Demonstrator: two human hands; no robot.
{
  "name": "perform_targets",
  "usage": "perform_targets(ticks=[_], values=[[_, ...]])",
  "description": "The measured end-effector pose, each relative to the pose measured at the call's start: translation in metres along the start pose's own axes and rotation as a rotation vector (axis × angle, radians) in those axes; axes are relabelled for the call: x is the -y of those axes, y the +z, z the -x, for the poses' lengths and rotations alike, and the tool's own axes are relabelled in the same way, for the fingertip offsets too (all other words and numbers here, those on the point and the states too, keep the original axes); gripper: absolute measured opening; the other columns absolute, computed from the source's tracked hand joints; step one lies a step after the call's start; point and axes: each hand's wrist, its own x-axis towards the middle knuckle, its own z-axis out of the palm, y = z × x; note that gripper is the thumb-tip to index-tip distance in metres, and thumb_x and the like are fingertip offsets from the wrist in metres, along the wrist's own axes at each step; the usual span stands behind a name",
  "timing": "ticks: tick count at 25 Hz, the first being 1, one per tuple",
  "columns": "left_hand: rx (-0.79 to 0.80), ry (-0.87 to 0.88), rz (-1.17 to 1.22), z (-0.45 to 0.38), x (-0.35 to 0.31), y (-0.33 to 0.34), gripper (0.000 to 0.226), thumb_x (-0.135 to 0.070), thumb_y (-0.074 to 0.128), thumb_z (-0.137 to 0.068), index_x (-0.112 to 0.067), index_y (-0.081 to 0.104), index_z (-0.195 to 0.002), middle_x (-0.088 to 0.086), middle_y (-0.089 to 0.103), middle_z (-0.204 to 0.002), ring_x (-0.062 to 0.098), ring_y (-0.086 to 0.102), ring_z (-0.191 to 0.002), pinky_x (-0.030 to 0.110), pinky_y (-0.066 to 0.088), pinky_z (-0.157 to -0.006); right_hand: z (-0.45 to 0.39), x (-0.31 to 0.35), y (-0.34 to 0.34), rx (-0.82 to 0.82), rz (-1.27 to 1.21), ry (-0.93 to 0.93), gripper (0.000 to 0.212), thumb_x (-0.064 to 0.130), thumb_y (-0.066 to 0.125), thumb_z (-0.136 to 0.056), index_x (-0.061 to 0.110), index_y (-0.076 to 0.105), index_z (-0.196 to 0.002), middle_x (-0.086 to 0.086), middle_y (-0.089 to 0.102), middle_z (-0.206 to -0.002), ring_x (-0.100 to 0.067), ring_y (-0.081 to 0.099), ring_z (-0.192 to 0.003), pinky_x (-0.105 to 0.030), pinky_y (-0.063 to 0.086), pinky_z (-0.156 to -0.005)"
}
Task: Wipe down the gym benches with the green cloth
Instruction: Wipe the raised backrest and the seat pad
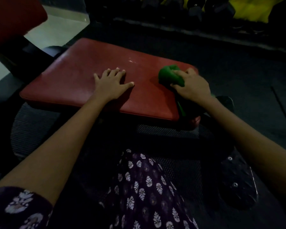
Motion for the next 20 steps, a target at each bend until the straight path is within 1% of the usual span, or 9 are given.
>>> perform_targets(ticks=[1,3,5,7,10,13,15,17,20], values=[[-0.022,0.017,0.002,0.0,0.004,-0.001,0.069,-0.063,0.03,-0.092,-0.025,0.024,-0.149,0.001,0.019,-0.157,0.026,0.013,-0.144,0.06,0.003,-0.111,-0.005,0.007,-0.001,-0.024,-0.005,-0.015,0.052,0.042,0.049,-0.094,0.03,0.037,-0.142,-0.013,0.042,-0.127,-0.034,0.051,-0.11,-0.036,0.041,-0.081],[-0.091,0.019,-0.001,0.005,0.001,0.004,0.066,-0.061,0.031,-0.093,-0.023,0.027,-0.147,0.002,0.023,-0.155,0.025,0.016,-0.143,0.058,0.004,-0.112,-0.029,0.014,-0.001,-0.047,-0.051,0.029,0.047,0.039,0.048,-0.095,0.029,0.041,-0.14,-0.015,0.043,-0.126,-0.035,0.052,-0.108,-0.034,0.039,-0.078],[-0.158,-0.061,0.008,0.009,-0.007,0.01,0.069,-0.061,0.031,-0.092,-0.02,0.028,-0.147,0.006,0.023,-0.155,0.027,0.014,-0.144,0.059,-0.001,-0.112,-0.065,0.014,-0.001,-0.076,-0.089,0.106,0.045,0.038,0.047,-0.094,0.03,0.043,-0.138,-0.017,0.045,-0.127,-0.037,0.053,-0.109,-0.037,0.042,-0.083],[-0.183,-0.194,0.026,0.008,-0.008,0.01,0.075,-0.062,0.031,-0.091,-0.015,0.025,-0.148,0.012,0.018,-0.156,0.031,0.008,-0.145,0.063,-0.005,-0.109,-0.099,0.023,0.003,-0.063,-0.083,0.107,0.044,0.039,0.047,-0.093,0.031,0.045,-0.137,-0.016,0.046,-0.129,-0.037,0.053,-0.113,-0.041,0.043,-0.089],[-0.159,-0.243,0.024,0.0,-0.004,0.006,0.074,-0.059,0.029,-0.092,-0.013,0.021,-0.149,0.015,0.014,-0.156,0.036,0.004,-0.144,0.066,-0.005,-0.108,-0.135,0.074,0.013,0.0,-0.065,-0.057,0.048,0.042,0.049,-0.093,0.034,0.041,-0.139,-0.011,0.047,-0.129,-0.032,0.052,-0.116,-0.04,0.042,-0.091],[-0.182,-0.233,0.067,-0.003,-0.001,0.009,0.067,-0.05,0.031,-0.094,-0.011,0.024,-0.148,0.014,0.016,-0.156,0.035,0.005,-0.144,0.066,-0.004,-0.108,-0.156,0.135,0.023,0.064,-0.109,-0.25,0.051,0.043,0.051,-0.092,0.036,0.038,-0.14,-0.008,0.047,-0.13,-0.028,0.051,-0.118,-0.037,0.042,-0.092],[-0.207,-0.239,0.083,-0.005,0.003,0.011,0.064,-0.047,0.032,-0.095,-0.01,0.027,-0.147,0.013,0.018,-0.156,0.034,0.006,-0.145,0.065,-0.004,-0.109,-0.166,0.155,0.023,0.123,-0.123,-0.343,0.053,0.041,0.053,-0.091,0.034,0.038,-0.142,-0.008,0.046,-0.13,-0.026,0.05,-0.118,-0.036,0.041,-0.092],[-0.223,-0.236,0.083,-0.009,0.007,0.01,0.063,-0.047,0.033,-0.094,-0.011,0.029,-0.146,0.012,0.02,-0.155,0.033,0.007,-0.145,0.065,-0.004,-0.109,-0.169,0.147,0.018,0.183,-0.139,-0.402,0.057,0.036,0.059,-0.09,0.03,0.038,-0.143,-0.011,0.045,-0.129,-0.027,0.047,-0.118,-0.036,0.039,-0.093],[-0.225,-0.241,0.075,-0.012,0.008,0.011,0.061,-0.047,0.034,-0.094,-0.012,0.032,-0.144,0.012,0.023,-0.154,0.032,0.009,-0.144,0.065,-0.002,-0.109,-0.161,0.09,0.008,0.228,-0.153,-0.397,0.056,0.027,0.062,-0.089,0.026,0.041,-0.141,-0.018,0.045,-0.126,-0.032,0.045,-0.118,-0.035,0.037,-0.094]])
